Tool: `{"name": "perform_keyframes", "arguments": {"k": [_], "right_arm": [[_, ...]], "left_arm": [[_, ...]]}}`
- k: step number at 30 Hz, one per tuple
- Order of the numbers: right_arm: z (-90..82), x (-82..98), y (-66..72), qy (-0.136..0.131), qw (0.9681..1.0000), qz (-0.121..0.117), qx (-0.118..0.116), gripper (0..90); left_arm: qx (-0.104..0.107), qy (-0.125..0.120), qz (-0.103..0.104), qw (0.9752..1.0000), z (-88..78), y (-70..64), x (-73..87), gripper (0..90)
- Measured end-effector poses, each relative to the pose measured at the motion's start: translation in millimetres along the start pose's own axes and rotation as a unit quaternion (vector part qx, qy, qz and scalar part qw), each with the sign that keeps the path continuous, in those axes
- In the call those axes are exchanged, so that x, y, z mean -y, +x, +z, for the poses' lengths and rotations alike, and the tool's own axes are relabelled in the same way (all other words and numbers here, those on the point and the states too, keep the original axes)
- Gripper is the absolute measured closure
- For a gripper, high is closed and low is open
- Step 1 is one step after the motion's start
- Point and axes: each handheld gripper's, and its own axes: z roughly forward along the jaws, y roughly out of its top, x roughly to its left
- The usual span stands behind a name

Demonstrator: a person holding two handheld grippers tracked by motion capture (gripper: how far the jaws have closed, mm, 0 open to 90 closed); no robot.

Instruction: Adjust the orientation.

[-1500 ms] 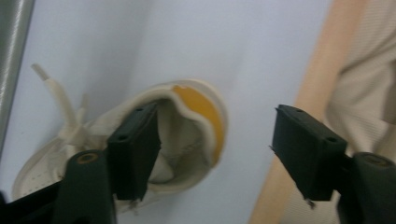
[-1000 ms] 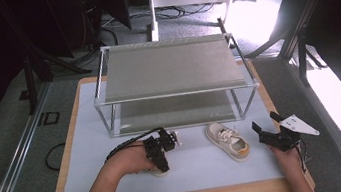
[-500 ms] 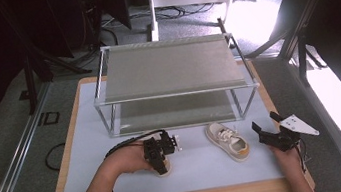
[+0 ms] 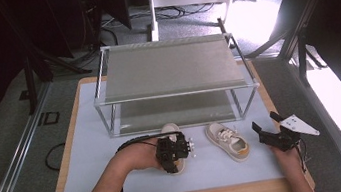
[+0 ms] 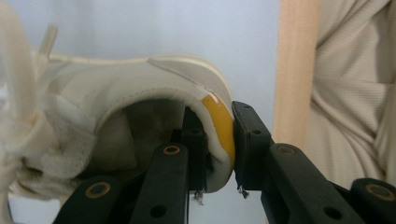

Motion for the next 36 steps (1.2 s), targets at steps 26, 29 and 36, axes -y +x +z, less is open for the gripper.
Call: {"name": "perform_keyframes", "arguments": {"k": [26, 29, 36], "right_arm": [[1.3, -0.6, 1.5, 0.007, 0.9996, -0.017, -0.022, 14.8], [3.0, -1.4, -0.8, 0.016, 0.9996, -0.004, -0.022, 13.4], [7.1, -4.3, -3.7, 0.053, 0.9968, -0.014, -0.059, 13.0]], "left_arm": [[0.018, -0.025, -0.065, 0.9974, 7.2, 11.3, -2.6, 50.3], [0.022, -0.018, -0.066, 0.9974, 7.0, 11.2, -1.2, 50.2], [0.029, -0.022, -0.068, 0.997, 5.9, 11.4, 1.9, 48.4]]}}
